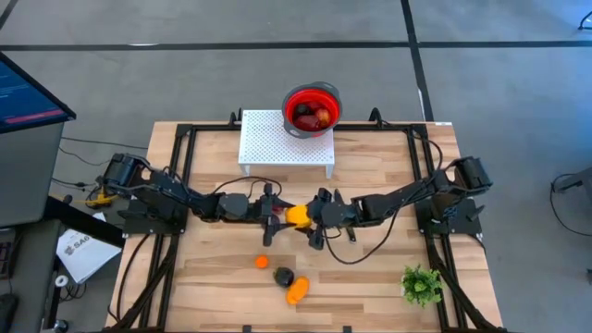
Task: Pick & Place Fruit
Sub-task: Put the yellow bell pepper into the strainer bowl on the shelf
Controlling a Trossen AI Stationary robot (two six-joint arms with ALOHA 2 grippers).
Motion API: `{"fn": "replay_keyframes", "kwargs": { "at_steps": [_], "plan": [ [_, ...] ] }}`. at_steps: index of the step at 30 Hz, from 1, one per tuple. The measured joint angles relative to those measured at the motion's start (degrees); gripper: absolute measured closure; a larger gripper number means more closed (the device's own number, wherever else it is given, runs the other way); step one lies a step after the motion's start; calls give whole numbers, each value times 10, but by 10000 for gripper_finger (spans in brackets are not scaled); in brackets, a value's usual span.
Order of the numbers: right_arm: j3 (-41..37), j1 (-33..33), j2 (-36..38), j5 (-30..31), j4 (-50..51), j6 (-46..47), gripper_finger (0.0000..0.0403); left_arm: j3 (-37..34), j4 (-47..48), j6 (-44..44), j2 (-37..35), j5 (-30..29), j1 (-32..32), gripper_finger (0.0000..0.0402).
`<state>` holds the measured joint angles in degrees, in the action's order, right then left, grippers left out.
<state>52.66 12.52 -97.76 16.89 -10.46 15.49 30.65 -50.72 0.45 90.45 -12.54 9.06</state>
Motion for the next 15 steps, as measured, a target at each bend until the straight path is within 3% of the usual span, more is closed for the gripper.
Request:
{"fn": "replay_keyframes", "kwargs": {
  "at_steps": [7,12,15],
  "plan": [
    [0,-22,0,-86,1,3,87,0,-1,-7,0,5,0,158],
    [1,-29,-1,-157,12,4,26,2,-10,4,-2,19,1,160],
    [1,-29,-1,-151,50,8,10,2,-9,6,-2,2,-1,157]
  ]
}}
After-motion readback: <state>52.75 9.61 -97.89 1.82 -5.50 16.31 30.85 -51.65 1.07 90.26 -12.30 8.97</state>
